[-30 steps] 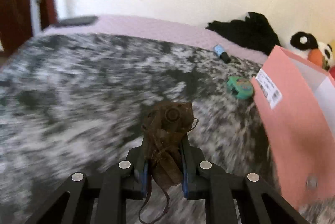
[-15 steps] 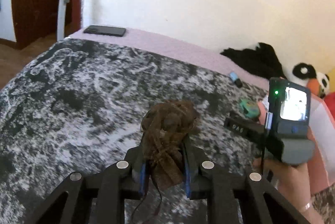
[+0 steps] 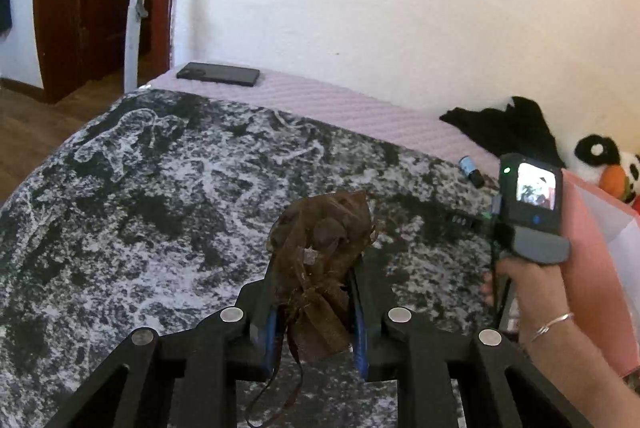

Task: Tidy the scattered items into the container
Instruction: 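Grasp the brown mesh pouch with the left gripper while the right grasps the green tape measure, then carry the brown pouch and green tape measure into the pink box and release both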

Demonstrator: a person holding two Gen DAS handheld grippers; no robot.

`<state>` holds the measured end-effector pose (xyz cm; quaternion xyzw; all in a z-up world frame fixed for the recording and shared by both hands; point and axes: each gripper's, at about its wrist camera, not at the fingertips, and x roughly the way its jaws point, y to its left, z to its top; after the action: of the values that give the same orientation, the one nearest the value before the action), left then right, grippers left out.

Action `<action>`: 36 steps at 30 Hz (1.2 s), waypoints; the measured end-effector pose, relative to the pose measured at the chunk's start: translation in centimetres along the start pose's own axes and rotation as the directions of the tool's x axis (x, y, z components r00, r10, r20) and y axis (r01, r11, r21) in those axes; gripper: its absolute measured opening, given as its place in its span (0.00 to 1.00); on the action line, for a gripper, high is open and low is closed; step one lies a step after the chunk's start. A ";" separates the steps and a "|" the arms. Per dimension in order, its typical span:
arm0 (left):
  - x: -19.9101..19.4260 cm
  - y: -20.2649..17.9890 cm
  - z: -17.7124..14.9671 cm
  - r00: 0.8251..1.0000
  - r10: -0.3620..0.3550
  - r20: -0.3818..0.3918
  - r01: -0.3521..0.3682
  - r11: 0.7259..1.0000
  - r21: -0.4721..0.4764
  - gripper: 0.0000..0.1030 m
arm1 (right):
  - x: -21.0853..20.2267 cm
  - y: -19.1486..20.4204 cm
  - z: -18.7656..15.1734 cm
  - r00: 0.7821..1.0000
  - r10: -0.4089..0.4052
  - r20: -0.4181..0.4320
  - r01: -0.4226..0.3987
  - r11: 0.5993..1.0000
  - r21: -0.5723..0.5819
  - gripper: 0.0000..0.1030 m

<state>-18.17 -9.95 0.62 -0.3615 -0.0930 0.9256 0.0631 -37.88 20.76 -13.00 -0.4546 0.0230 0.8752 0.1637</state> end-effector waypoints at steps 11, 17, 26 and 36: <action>-0.6 0.4 0.5 1.000 -0.019 0.011 0.019 1.000 -0.025 0.21 | -1.9 1.1 -0.9 0.992 0.126 -0.005 -0.126 0.992 -0.023 0.65; -1.7 -0.9 0.4 0.999 -0.035 0.027 0.035 0.999 -0.001 0.21 | -5.4 0.6 -4.1 0.958 0.285 -0.039 -0.286 0.958 -0.027 0.65; -3.0 -5.7 -1.4 0.997 -0.070 0.032 0.067 0.995 0.079 0.21 | -18.5 -2.0 -12.1 0.884 0.466 0.028 -0.454 0.872 -0.183 0.65; -4.4 -13.3 -4.0 0.995 -0.087 0.051 0.076 0.979 0.188 0.22 | -30.4 -9.8 -18.2 0.837 0.506 0.207 -0.465 0.859 -0.215 0.65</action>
<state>-11.54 2.75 3.56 -0.3225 -0.0231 0.9371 0.1317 -4.25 18.53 1.85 -0.3282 0.0478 0.9382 -0.0987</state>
